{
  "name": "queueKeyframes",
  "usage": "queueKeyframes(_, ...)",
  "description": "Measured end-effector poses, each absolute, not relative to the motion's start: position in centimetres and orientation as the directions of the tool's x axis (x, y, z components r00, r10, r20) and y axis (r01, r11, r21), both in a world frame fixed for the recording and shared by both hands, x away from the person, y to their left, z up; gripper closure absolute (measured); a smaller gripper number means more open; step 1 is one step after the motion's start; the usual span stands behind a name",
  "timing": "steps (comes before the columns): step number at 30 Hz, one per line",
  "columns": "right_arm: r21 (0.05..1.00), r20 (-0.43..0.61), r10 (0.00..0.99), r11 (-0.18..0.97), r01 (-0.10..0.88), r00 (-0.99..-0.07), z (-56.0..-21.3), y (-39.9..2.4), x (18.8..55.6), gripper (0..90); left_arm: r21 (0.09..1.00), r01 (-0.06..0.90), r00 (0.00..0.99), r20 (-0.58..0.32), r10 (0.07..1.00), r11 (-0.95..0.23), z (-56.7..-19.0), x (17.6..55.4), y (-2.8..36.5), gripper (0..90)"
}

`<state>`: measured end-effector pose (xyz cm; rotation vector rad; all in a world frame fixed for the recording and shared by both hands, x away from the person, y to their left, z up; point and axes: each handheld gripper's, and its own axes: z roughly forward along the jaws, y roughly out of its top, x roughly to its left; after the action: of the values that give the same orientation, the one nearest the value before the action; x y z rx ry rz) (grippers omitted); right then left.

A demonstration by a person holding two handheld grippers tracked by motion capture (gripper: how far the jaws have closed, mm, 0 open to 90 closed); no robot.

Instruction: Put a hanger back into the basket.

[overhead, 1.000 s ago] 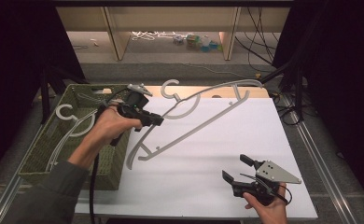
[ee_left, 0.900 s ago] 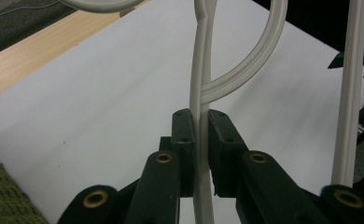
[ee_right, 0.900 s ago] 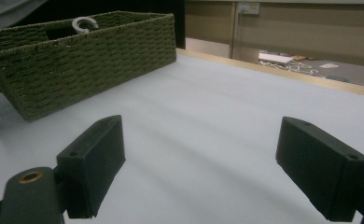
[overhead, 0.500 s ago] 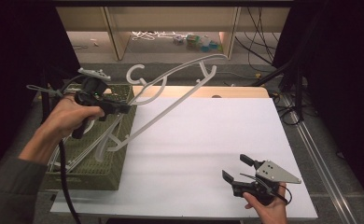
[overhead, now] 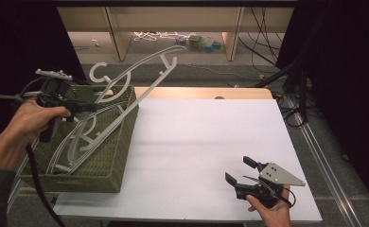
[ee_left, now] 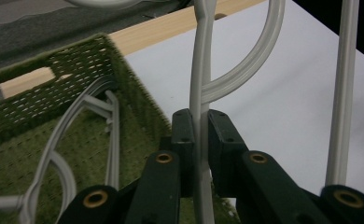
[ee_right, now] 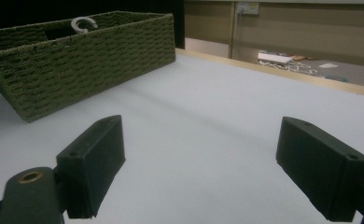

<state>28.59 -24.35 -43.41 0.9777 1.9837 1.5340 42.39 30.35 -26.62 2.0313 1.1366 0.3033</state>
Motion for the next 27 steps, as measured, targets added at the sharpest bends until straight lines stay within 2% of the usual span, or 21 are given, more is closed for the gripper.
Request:
queueKeyframes(7,0.959,0.074,0.753,0.127,0.255,-0.654,-43.5,-24.2,28.7,16.2,0.716,0.646,0.51,-0.146,0.848,-0.265,-27.7,42.5,33.4,81.6)
queueKeyframes(23,0.958,0.072,0.752,0.13,0.254,-0.656,-43.5,-24.2,28.7,16.2,0.696,0.697,0.424,-0.208,0.881,-0.171,-30.5,42.7,38.1,81.5)
queueKeyframes(27,0.958,0.073,0.751,0.129,0.255,-0.656,-43.5,-24.2,28.7,16.2,0.689,0.705,0.4,-0.19,0.896,-0.169,-31.0,42.6,39.0,81.5)
